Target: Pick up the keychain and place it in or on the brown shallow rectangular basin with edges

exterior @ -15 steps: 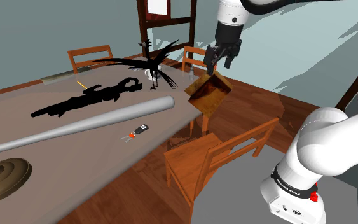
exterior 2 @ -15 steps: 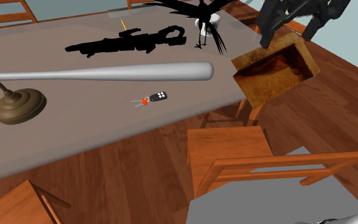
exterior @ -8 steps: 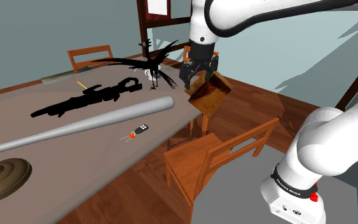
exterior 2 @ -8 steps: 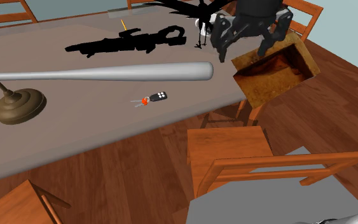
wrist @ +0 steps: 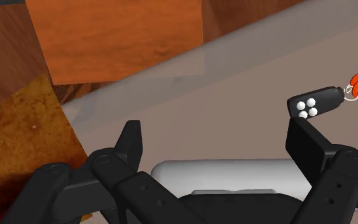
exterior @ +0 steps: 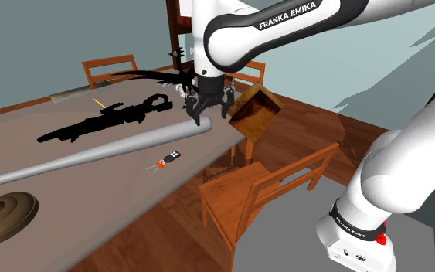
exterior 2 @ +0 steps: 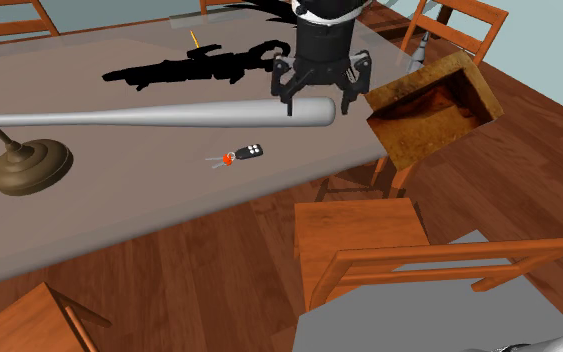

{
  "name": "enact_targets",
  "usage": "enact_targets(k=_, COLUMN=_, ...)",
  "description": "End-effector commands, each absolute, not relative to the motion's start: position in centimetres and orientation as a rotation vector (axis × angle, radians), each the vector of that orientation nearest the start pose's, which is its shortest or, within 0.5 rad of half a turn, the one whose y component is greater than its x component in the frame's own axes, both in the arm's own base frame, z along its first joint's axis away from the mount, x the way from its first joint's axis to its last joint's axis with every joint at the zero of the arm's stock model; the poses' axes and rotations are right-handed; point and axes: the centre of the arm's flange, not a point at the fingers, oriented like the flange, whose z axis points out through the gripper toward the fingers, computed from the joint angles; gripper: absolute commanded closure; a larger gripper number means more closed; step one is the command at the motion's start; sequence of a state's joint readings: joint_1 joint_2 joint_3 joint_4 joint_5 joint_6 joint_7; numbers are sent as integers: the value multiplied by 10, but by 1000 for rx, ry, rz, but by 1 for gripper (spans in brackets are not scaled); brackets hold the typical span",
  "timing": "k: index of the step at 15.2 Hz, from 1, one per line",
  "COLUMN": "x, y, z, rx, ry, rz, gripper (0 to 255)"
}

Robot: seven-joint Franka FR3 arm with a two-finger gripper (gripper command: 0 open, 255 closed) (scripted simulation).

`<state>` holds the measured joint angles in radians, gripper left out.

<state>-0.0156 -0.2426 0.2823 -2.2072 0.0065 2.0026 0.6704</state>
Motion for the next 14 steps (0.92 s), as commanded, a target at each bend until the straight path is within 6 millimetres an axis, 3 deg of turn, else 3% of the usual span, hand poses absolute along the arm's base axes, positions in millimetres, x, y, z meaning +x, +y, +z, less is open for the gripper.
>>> enact_targets(k=1, x=480, y=148, z=466, rx=-3099, ry=697, rz=-65, gripper=0)
enact_targets(k=12, x=580, y=219, z=384, rx=-3012, ry=916, rz=33, gripper=0)
enact_targets(k=14, x=585, y=222, z=374, rx=-3006, ry=928, rz=38, gripper=0)
